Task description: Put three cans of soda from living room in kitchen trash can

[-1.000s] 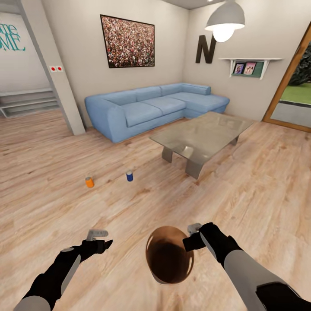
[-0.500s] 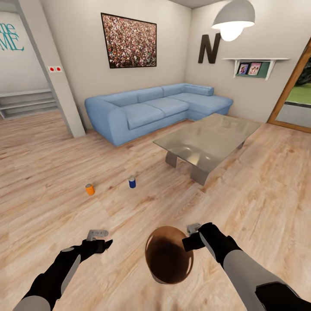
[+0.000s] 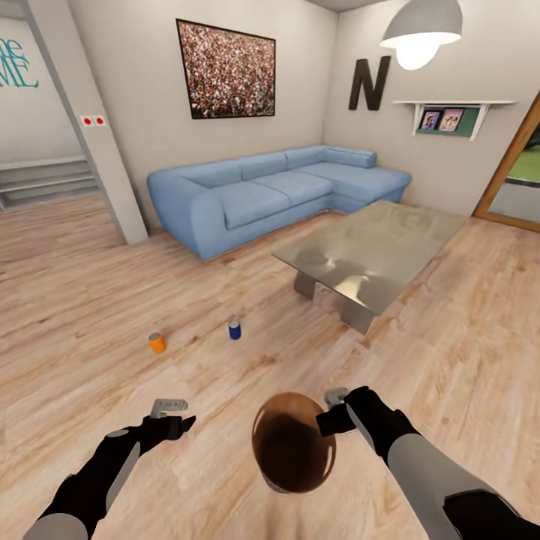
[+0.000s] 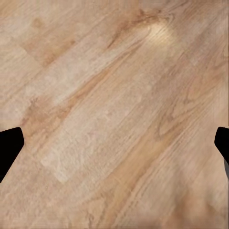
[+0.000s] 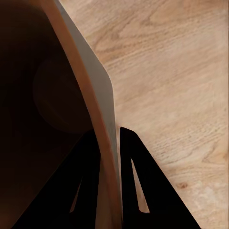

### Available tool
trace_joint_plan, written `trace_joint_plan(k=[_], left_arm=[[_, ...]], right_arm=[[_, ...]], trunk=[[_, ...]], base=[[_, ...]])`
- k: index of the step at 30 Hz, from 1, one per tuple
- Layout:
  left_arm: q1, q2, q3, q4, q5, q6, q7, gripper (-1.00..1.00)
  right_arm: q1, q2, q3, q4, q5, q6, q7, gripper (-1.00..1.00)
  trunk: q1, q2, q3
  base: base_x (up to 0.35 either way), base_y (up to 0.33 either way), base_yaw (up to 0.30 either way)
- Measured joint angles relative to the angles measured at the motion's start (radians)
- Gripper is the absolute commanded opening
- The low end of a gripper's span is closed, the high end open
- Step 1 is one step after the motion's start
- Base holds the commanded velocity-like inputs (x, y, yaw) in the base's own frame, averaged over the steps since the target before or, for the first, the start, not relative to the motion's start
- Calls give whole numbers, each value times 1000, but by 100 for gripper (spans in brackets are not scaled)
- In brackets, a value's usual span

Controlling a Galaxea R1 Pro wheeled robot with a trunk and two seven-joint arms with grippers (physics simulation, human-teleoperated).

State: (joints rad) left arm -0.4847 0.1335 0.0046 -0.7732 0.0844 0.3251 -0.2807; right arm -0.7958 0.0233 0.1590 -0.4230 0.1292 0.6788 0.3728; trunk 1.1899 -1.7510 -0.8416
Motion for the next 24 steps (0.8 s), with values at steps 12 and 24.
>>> trace_joint_plan(k=[12,24], left_arm=[[0,0,0,0,0,0,0,100],[0,1,1,-1,21,2,-1,100]], right_arm=[[0,1,0,0,1,0,0,-100],[1,22,0,0,0,0,0,-100]], trunk=[[0,0,0],[0,0,0]], base=[[300,180,0],[300,188,0]])
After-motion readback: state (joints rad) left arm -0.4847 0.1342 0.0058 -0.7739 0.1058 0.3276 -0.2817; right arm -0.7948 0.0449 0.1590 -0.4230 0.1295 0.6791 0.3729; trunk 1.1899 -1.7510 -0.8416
